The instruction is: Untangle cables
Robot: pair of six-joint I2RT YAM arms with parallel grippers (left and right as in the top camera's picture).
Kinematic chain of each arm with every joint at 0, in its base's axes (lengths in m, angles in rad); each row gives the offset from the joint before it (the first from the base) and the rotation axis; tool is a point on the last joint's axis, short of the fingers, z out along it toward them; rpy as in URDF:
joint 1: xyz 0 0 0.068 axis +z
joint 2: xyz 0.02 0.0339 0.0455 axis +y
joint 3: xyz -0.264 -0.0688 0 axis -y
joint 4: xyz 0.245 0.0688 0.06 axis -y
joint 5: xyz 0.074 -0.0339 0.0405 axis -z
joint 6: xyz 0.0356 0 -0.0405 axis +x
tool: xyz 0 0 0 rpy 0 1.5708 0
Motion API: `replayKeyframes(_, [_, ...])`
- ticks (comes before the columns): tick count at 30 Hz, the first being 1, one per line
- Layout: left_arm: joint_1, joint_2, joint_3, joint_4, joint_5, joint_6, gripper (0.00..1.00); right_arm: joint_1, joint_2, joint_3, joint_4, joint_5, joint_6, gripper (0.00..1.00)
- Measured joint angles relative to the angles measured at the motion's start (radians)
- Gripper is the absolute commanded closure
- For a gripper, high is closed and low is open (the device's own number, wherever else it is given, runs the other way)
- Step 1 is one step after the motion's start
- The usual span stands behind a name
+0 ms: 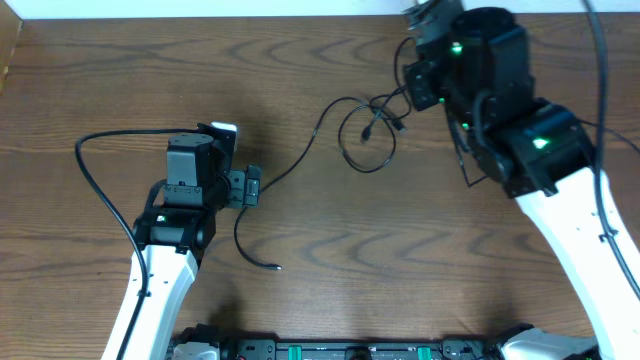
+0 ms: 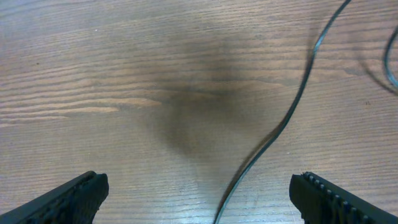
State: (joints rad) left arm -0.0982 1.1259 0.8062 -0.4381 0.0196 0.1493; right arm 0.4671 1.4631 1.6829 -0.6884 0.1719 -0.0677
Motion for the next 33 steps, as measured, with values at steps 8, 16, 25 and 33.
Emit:
replayKeyframes(8, [0.0, 0.0, 0.0, 0.0, 0.0, 0.0, 0.02, -0.027, -0.045, 0.0, -0.041, -0.037, 0.013, 0.99])
replayKeyframes(16, [0.0, 0.0, 0.0, 0.0, 0.0, -0.001, 0.02, -0.055, -0.045, -0.001, -0.064, -0.047, 0.013, 0.99])
replayKeyframes(25, [0.0, 0.0, 0.0, 0.055, 0.0, -0.004, 0.02, -0.067, -0.045, -0.001, -0.071, -0.087, 0.029, 0.99])
replayKeyframes(33, [0.0, 0.002, 0.0, 0.095, 0.113, -0.011, 0.02, -0.067, -0.045, -0.001, -0.067, -0.195, 0.032, 0.99])
